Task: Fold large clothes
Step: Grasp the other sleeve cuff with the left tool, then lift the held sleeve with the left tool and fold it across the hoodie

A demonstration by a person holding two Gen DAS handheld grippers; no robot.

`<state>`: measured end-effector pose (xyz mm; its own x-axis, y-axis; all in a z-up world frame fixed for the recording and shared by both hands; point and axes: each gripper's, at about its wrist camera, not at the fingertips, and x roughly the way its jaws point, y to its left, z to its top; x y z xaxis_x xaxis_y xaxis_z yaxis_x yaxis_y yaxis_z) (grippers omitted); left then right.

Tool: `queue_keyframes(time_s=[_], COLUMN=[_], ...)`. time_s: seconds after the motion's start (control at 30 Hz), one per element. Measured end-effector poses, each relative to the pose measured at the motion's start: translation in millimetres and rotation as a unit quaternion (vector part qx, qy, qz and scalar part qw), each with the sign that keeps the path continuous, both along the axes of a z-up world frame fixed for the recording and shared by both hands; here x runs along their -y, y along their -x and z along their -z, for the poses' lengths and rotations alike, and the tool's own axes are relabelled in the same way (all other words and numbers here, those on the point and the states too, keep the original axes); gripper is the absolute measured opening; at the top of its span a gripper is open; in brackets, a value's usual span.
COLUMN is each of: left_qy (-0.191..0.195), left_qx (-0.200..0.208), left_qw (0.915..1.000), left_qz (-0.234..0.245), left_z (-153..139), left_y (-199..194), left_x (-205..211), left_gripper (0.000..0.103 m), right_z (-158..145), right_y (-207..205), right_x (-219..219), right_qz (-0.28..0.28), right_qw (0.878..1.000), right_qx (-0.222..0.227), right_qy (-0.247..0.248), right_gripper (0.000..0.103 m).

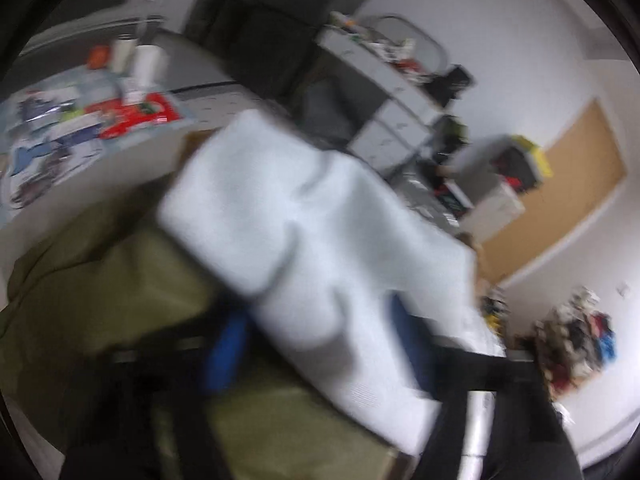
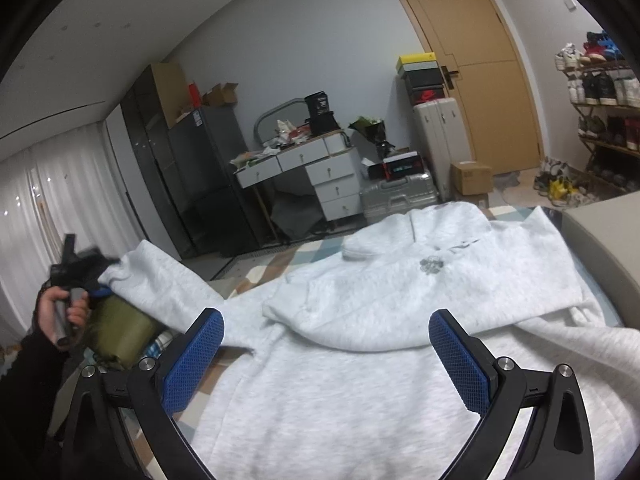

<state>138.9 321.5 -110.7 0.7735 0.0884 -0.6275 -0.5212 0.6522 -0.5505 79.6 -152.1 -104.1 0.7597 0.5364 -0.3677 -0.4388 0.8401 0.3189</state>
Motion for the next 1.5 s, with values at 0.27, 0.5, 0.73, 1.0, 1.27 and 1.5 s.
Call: queue_keyframes(time_s=[0.27,0.5,0.73,1.0,1.27,1.5], left_qy=[-0.100,-0.184,-0.177,-0.114,-0.118,-0.191], left_qx=[0.016,0.087,0.074,0.101,0.075,0.084], left_qw=[0.9946,0.9785,0.9799,0.9877,0.9902,0.9780], left_qz=[-0.024,-0.031,-0.055,-0.037,0.007,0.014], left_z=[-23.1,-58.0,-27.0,-17.8,-18.1,-52.7], left_y=[7.8,39.3,58.4,44.5,16.1,25.4], left_x=[7.7,20.8,-2.4,-29.7,-29.2,-0.5], left_gripper=[0.008,0.007,0.007,0.021,0.006,0.006], right_z=[-7.6,-10.3,-24.2,-11.9,-3.4,15.8], right_y=[2.0,1.7,9.3,15.9,11.8,16.6], right_x=[-14.4,-26.0,-59.9,-79.5,-117.9,-142.7], right_qz=[-0.013,-0.036,-0.095,-0.117,-0.146,-0.166], right_qw=[1.000,0.999,0.994,0.992,0.985,0.977], right_qx=[0.005,0.002,0.030,0.022,0.012,0.005], right_qy=[0.016,0.007,0.034,0.050,0.095,0.134], right_gripper=[0.103,0.103,0.103,0.103,0.103,0.103])
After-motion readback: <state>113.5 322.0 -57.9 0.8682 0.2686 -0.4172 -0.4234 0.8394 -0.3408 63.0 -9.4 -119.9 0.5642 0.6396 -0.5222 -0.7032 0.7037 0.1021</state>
